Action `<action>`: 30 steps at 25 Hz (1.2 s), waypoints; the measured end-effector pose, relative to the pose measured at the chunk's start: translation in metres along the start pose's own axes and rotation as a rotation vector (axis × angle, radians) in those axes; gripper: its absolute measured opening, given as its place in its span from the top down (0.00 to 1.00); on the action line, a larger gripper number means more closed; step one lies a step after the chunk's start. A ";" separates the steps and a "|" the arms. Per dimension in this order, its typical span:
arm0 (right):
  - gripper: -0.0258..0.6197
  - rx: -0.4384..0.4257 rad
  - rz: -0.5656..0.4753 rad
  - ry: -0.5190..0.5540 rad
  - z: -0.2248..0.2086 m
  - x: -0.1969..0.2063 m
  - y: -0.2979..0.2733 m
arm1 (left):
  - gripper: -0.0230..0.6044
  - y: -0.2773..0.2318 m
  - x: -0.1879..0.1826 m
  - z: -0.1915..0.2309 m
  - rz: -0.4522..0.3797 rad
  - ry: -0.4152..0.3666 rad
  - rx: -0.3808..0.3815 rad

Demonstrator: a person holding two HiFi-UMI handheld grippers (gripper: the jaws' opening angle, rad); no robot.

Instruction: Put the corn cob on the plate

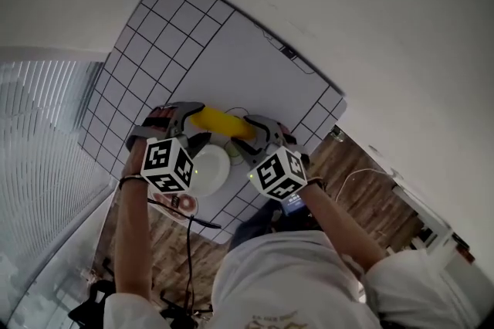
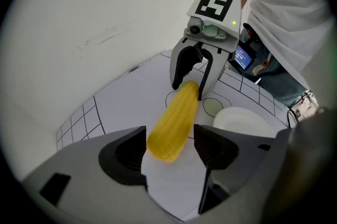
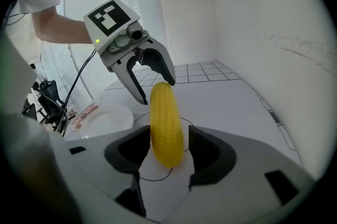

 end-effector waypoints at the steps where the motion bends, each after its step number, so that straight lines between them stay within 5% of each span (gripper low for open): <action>1: 0.61 0.000 0.001 0.001 0.000 0.000 -0.002 | 0.52 -0.002 0.000 0.002 0.003 -0.004 0.004; 11: 0.60 -0.014 0.042 0.038 0.003 0.002 -0.019 | 0.52 -0.012 -0.004 0.007 0.030 -0.080 0.078; 18: 0.60 -0.019 0.059 0.047 0.003 0.000 -0.020 | 0.52 -0.036 -0.012 0.006 0.204 -0.274 0.160; 22: 0.60 -0.009 0.066 0.064 0.005 0.000 -0.020 | 0.52 -0.041 -0.015 0.006 0.236 -0.261 0.223; 30: 0.60 -0.011 0.069 0.085 -0.003 0.003 -0.017 | 0.52 -0.042 -0.010 0.015 0.106 -0.196 0.246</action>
Point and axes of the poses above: the fingertips, and each gripper's own axes: y backward along the fingers, z to its left, x out of its underside, the point moved 9 cm from there along y, backward along the fingers, and after that the axes turned 11 degrees about y, right-handed, at the moved point
